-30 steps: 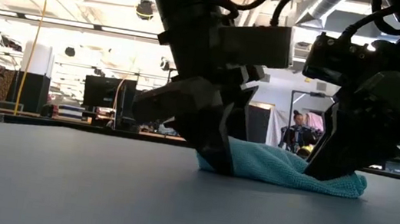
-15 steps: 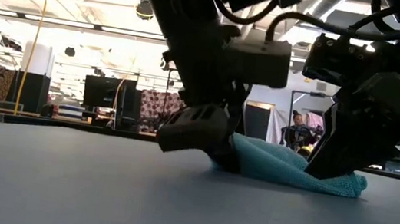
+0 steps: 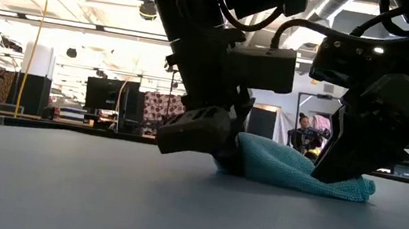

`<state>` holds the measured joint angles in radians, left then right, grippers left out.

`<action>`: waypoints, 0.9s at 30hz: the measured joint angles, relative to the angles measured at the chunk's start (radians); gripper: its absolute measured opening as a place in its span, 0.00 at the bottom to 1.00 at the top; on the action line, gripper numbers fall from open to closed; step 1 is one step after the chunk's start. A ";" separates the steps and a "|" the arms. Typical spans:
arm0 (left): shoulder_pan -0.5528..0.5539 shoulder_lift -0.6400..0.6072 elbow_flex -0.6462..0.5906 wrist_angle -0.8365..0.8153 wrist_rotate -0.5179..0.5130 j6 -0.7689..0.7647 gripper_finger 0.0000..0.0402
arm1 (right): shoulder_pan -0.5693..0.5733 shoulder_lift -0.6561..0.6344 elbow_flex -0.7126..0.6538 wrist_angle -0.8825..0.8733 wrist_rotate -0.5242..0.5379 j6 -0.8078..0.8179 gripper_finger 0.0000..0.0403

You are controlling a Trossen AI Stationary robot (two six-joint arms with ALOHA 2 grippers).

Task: Roll towel
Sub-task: Roll the blue microfiber towel

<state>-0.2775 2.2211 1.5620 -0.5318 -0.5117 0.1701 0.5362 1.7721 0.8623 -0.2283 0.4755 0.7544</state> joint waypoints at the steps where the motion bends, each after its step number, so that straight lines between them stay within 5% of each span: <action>1: 0.000 0.000 0.000 -0.003 0.019 0.000 0.15 | 0.000 0.000 0.000 0.000 0.000 0.000 0.47; 4: 0.001 -0.008 0.000 -0.013 0.054 -0.025 0.04 | 0.000 -0.005 0.000 -0.002 0.000 0.005 0.47; 14: 0.024 -0.074 -0.003 0.013 0.187 -0.125 0.01 | 0.029 -0.165 -0.004 -0.171 0.151 0.039 0.47; 27: 0.114 -0.075 -0.002 0.097 0.680 -0.217 0.00 | 0.071 -0.297 -0.003 -0.136 0.151 -0.072 0.47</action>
<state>-0.1637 2.1460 1.5602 -0.4348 0.1686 -0.0467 0.6067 1.4755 0.8597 -0.3646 0.6262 0.6820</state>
